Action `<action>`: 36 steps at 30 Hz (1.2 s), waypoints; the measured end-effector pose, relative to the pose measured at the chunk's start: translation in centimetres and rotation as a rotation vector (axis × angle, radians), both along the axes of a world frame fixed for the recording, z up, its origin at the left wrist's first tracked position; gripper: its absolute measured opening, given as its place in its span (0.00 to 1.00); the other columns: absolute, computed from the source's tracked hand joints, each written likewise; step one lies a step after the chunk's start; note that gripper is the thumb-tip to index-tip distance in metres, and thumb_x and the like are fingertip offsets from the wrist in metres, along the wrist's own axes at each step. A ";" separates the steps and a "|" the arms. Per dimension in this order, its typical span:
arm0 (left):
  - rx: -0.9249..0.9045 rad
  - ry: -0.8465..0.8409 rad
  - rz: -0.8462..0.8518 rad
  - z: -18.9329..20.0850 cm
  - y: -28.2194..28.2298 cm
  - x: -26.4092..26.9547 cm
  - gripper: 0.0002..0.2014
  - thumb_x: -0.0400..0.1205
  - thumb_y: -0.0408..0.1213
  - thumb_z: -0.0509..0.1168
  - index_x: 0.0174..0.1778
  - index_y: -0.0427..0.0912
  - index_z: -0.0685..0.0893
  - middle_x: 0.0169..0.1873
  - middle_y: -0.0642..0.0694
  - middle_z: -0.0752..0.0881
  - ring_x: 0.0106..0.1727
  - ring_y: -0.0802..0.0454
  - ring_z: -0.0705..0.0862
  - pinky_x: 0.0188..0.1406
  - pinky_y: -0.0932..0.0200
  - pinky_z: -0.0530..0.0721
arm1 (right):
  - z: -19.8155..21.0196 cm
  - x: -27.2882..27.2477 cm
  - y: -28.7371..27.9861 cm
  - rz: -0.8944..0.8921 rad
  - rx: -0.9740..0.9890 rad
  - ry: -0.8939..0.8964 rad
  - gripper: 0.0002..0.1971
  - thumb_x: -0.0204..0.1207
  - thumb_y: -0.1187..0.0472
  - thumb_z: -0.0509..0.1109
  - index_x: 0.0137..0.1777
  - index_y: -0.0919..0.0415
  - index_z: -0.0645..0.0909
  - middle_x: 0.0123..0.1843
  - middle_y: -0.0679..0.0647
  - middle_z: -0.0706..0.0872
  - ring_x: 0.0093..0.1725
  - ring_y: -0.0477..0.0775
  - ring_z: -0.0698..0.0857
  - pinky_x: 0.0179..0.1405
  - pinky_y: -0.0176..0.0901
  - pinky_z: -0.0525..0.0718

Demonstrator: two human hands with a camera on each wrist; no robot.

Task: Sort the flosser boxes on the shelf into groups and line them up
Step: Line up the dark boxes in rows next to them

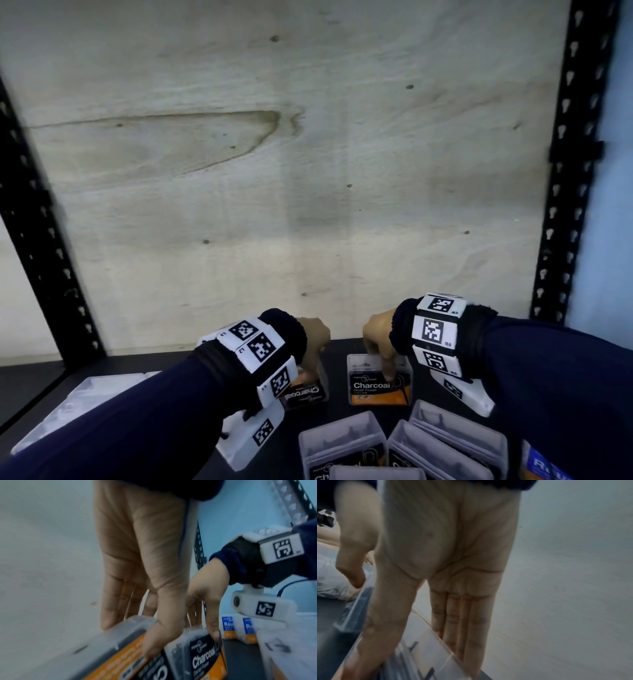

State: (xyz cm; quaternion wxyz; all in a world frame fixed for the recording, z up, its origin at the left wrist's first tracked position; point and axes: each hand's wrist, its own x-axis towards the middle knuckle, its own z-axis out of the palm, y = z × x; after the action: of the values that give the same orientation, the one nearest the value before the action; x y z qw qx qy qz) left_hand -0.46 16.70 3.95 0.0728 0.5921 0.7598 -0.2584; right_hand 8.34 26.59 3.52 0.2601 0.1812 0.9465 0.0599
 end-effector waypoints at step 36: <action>0.305 -0.163 0.355 -2.9 -4.2 -3.3 0.27 0.74 0.34 0.74 0.70 0.37 0.78 0.68 0.40 0.81 0.69 0.43 0.80 0.63 0.53 0.80 | 0.1 -0.6 0.0 0.055 -0.028 0.140 0.25 0.70 0.60 0.76 0.67 0.66 0.78 0.67 0.62 0.83 0.50 0.51 0.75 0.47 0.39 0.73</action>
State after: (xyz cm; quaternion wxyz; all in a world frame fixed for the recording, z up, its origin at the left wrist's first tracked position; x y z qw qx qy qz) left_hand -3.73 12.51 1.02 0.0877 0.4726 0.8737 -0.0751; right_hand 7.78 26.62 3.61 0.1940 0.1550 0.9678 0.0412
